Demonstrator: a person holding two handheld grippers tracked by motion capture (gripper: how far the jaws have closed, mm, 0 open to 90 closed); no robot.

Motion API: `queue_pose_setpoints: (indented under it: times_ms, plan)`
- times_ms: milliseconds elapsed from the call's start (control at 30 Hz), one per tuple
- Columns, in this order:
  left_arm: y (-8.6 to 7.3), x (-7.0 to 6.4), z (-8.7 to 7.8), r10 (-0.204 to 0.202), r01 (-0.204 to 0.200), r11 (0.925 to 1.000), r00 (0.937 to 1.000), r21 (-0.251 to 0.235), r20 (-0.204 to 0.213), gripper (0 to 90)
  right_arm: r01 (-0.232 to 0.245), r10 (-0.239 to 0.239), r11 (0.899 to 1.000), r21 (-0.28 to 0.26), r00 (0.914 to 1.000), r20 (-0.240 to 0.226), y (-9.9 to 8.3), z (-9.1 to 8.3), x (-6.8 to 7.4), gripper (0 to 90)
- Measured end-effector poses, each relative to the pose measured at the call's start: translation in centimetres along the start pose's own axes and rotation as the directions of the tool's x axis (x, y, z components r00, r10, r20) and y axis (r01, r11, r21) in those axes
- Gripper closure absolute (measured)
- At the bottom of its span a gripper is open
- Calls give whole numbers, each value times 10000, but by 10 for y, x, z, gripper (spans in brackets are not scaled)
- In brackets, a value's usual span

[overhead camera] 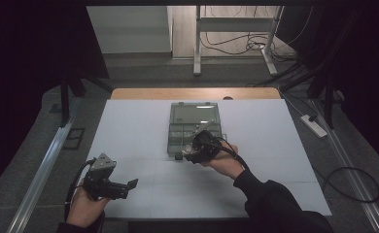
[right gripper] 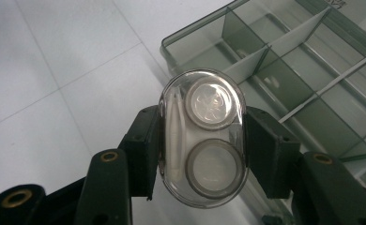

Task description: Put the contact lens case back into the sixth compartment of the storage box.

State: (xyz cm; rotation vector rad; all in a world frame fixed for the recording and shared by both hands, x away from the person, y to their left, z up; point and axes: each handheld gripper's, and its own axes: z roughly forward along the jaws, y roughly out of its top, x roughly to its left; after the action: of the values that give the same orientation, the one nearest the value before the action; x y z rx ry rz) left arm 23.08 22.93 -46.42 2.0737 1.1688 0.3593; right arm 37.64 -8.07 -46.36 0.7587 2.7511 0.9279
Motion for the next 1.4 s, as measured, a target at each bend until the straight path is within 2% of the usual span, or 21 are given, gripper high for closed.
queue_pose_setpoints:
  times_ms: [733, 1400]
  plan:
    - [0, 0, 0, 7, -7, 10000, 10000, 26, 16, 0, -350, 361, 9991, -236, 9981, 495, 18, 22, -17, 486]
    - [0, 0, 0, 7, -7, 10000, 10000, 35, 54, 0, -506, 526, 9984, -271, 9954, 797, 18, 39, -25, 484]
